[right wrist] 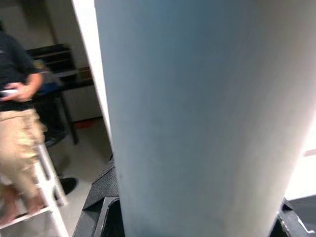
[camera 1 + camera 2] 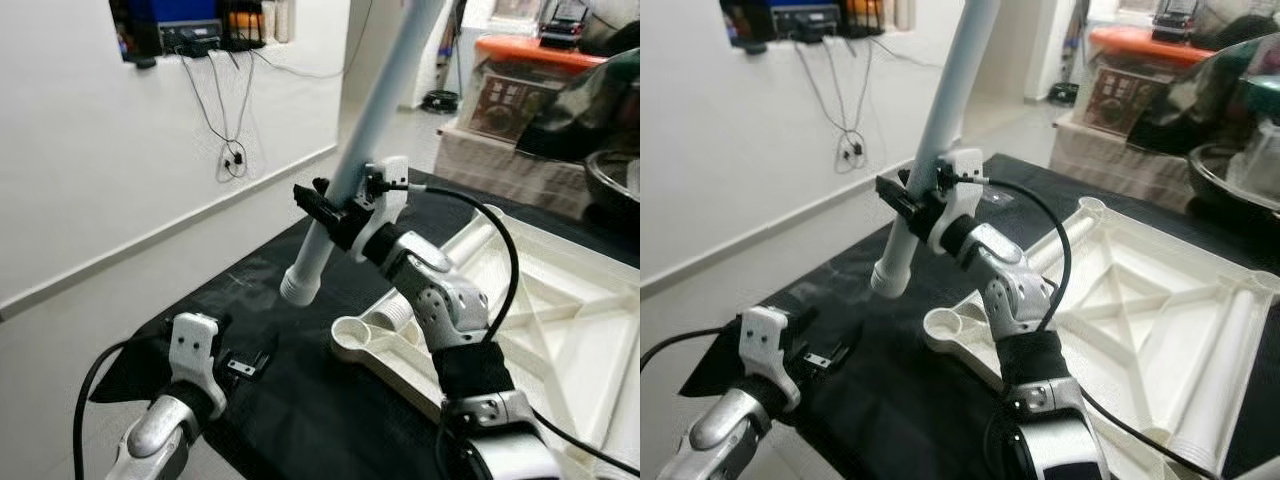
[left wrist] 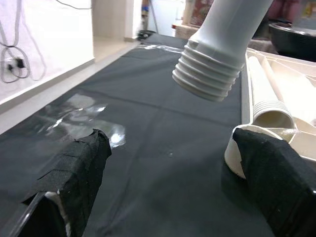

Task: Building children table

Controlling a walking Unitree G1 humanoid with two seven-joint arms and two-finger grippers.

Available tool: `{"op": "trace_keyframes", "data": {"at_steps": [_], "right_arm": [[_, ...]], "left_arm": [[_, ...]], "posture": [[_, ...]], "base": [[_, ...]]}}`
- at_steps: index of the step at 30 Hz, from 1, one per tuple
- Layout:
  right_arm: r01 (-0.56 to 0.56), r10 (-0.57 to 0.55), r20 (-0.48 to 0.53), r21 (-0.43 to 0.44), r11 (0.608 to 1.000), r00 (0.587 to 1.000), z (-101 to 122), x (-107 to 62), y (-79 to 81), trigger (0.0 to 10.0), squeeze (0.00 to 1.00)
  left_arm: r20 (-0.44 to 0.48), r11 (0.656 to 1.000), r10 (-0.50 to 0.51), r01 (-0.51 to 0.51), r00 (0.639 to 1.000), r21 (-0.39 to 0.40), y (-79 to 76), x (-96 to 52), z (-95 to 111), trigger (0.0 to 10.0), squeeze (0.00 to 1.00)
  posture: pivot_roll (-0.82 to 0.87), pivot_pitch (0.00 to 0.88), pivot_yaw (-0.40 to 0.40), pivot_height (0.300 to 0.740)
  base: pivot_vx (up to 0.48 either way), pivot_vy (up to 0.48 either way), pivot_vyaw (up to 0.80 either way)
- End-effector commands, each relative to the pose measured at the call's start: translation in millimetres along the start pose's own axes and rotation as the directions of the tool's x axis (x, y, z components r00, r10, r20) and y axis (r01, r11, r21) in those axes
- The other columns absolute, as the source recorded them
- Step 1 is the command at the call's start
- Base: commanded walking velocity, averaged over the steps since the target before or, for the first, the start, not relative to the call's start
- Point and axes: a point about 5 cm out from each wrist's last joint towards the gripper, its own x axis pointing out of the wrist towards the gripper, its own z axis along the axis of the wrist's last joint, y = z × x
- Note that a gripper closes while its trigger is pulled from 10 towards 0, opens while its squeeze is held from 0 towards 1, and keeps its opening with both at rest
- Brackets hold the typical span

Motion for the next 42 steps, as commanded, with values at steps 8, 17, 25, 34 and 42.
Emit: {"op": "trace_keyframes", "data": {"at_steps": [8,17,25,34,42], "right_arm": [[-0.054,0.043,-0.060,-0.185,0.981,0.997,8.0,-20.9,-21.6,0.0,0.00],[-0.232,0.209,-0.129,-0.206,0.951,0.969,17.5,-34.1,-18.7,0.0,0.00],[-0.324,0.296,-0.166,-0.186,0.928,0.941,12.6,-32.4,-12.2,0.0,0.00],[-0.402,0.363,-0.218,-0.169,0.900,0.906,-0.4,-25.8,1.4,0.0,0.00],[-0.405,0.363,-0.241,-0.160,0.900,0.900,-15.7,-18.0,6.5,0.0,0.00]], "left_arm": [[-0.009,1.000,0.000,0.000,1.000,0.019,0.6,-2.6,-1.5,10.0,0.00],[-0.007,0.998,-0.054,0.054,0.998,-0.039,0.5,-18.2,5.2,10.0,0.00],[-0.176,0.993,-0.114,0.111,0.978,-0.024,-3.0,-56.4,-24.1,10.0,0.00],[-0.168,0.991,-0.134,0.130,0.977,-0.035,-5.9,-44.6,-21.0,10.0,0.00],[-0.155,0.989,-0.149,0.145,0.977,-0.041,-10.0,-42.7,-18.6,10.0,0.00]], "posture": [[0.07,0.000,-0.069,0.740],[0.05,0.000,-0.059,0.740],[0.08,0.000,-0.072,0.740],[0.07,0.000,-0.069,0.740],[0.07,0.000,-0.070,0.740]], "base": [[0.000,0.000,0.00],[0.000,0.000,0.00],[0.000,0.000,0.00],[0.000,0.000,0.00],[0.000,0.000,0.00]]}}
